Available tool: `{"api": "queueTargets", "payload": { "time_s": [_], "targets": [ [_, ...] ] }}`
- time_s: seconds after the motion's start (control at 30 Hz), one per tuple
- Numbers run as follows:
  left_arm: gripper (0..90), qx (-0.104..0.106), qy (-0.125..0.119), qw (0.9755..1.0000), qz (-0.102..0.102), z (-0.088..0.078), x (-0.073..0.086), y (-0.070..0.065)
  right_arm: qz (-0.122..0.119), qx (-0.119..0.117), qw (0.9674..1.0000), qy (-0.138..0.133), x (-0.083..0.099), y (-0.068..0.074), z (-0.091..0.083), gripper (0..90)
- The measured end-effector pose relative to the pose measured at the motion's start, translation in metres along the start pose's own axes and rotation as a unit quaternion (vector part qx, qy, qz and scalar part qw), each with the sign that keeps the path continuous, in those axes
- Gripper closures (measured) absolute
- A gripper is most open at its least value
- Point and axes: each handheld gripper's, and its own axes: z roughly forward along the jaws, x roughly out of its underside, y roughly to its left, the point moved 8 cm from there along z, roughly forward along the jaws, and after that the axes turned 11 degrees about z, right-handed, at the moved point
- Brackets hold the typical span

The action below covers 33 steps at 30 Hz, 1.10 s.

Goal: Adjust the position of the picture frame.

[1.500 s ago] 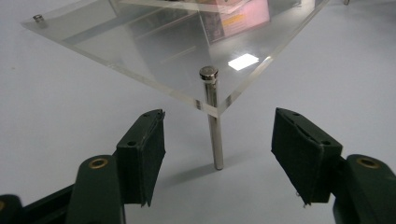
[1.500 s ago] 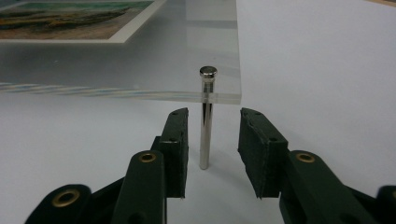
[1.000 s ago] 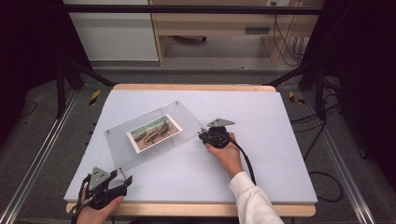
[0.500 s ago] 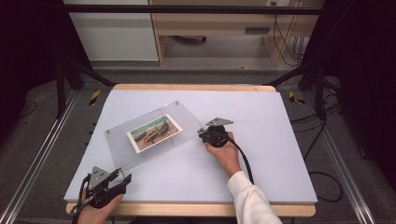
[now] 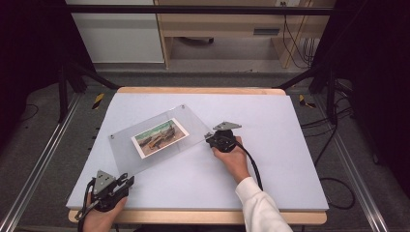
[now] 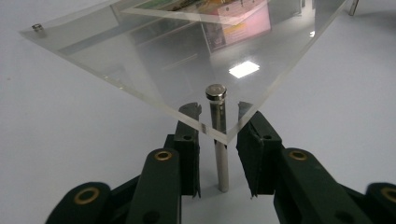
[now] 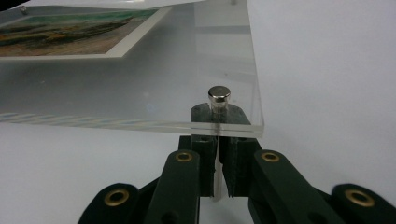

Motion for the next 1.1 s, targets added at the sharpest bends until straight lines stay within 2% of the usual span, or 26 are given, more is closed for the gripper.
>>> {"api": "queueTargets", "payload": {
  "time_s": [0.4,0.67,0.87,1.1],
  "targets": [
    [81.7,0.000,-0.007,0.9999,-0.008,0.0017,-0.0007,0.0012,0.003,-0.003,1.0000,-0.002,-0.0002,0.0001,0.0002,84.1],
    [82.4,0.006,-0.008,0.9999,-0.011,0.0010,-0.0004,0.0015,0.005,-0.004,0.9999,-0.010,-0.0018,0.0004,0.0007,83.5],
    [82.3,0.004,-0.007,0.9999,-0.009,0.0007,-0.0003,0.0017,0.004,-0.006,0.9999,-0.014,-0.0027,0.0005,0.0015,81.6],
    [79.7,-0.003,-0.007,1.0000,-0.006,0.0004,-0.0007,0.0024,0.004,-0.004,0.9999,-0.013,-0.0029,0.0003,0.0018,84.0]
  ]
}}
